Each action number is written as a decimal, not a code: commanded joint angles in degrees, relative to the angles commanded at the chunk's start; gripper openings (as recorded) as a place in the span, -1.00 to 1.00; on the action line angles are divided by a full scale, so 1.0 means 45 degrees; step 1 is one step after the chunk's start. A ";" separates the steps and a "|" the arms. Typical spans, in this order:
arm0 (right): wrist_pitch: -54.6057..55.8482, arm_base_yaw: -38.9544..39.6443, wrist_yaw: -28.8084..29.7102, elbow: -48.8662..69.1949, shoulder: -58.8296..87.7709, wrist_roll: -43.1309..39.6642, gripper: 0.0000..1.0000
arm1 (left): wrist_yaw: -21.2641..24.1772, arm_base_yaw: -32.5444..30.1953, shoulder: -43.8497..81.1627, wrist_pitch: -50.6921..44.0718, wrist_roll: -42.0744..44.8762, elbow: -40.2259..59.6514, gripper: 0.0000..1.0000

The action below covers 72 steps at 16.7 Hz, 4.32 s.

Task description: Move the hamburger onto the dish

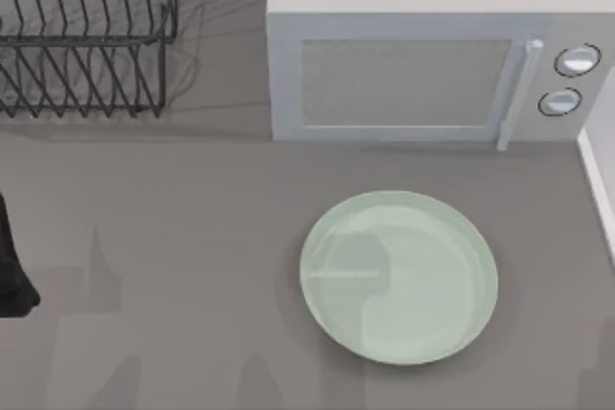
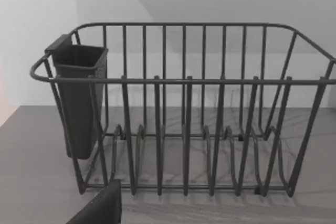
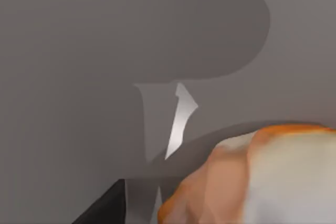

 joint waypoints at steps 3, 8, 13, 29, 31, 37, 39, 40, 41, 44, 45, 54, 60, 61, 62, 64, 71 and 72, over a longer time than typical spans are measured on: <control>-0.0512 -0.0031 -0.0006 0.0417 -0.0142 -0.0028 -1.00 | 0.0000 0.0000 0.0000 0.0000 0.0000 0.0000 1.00; -0.3787 -0.0065 -0.0017 0.2267 -0.1181 -0.0098 -1.00 | 0.0000 0.0000 0.0000 0.0000 0.0000 0.0000 1.00; -0.5896 -0.0062 0.0002 0.3668 -0.2210 -0.0097 -1.00 | 0.0000 0.0000 0.0000 0.0000 0.0000 0.0000 1.00; -0.6381 0.4751 0.0263 0.6434 0.0567 0.8412 -1.00 | 0.0000 0.0000 0.0000 0.0000 0.0000 0.0000 1.00; -0.6532 0.6092 0.0303 0.7178 0.1405 1.1366 -1.00 | 0.0000 0.0000 0.0000 0.0000 0.0000 0.0000 1.00; -0.6861 0.9759 0.0309 0.9289 0.3832 2.0319 -1.00 | 0.0000 0.0000 0.0000 0.0000 0.0000 0.0000 1.00; -0.6871 1.0745 0.0292 0.9915 0.4502 2.2958 -1.00 | 0.0000 0.0000 0.0000 0.0000 0.0000 0.0000 1.00; -0.6856 1.1186 0.0285 1.0210 0.4802 2.4196 -1.00 | 0.0000 0.0000 0.0000 0.0000 0.0000 0.0000 1.00; -0.6829 1.1590 0.0282 1.0492 0.5078 2.5391 -1.00 | 0.0000 0.0000 0.0000 0.0000 0.0000 0.0000 1.00; -0.6678 1.2560 0.0303 1.1220 0.5721 2.8628 -1.00 | 0.0000 0.0000 0.0000 0.0000 0.0000 0.0000 1.00; -0.6616 1.2809 0.0319 1.1422 0.5881 2.9555 -1.00 | 0.0000 0.0000 0.0000 0.0000 0.0000 0.0000 1.00; -0.6315 1.3586 0.0439 1.2144 0.6378 3.2767 -1.00 | 0.0000 0.0000 0.0000 0.0000 0.0000 0.0000 1.00; -0.5800 1.3555 0.0434 1.1711 0.6525 3.2785 -1.00 | 0.0000 0.0000 0.0000 0.0000 0.0000 0.0000 1.00; -0.5364 1.3573 0.0436 1.1492 0.6628 3.2788 -1.00 | 0.0000 0.0000 0.0000 0.0000 0.0000 0.0000 1.00; -0.4901 1.3593 0.0441 1.1248 0.6758 3.2798 -1.00 | 0.0000 0.0000 0.0000 0.0000 0.0000 0.0000 1.00; -0.4351 1.3625 0.0441 1.0816 0.6993 3.2822 -1.00 | 0.0000 0.0000 0.0000 0.0000 0.0000 0.0000 1.00; -0.4277 1.3629 0.0443 1.0747 0.7020 3.2819 -0.55 | 0.0000 0.0000 0.0000 0.0000 0.0000 0.0000 1.00; -0.4277 1.3629 0.0443 1.0747 0.7020 3.2819 -0.40 | 0.0000 0.0000 0.0000 0.0000 0.0000 0.0000 1.00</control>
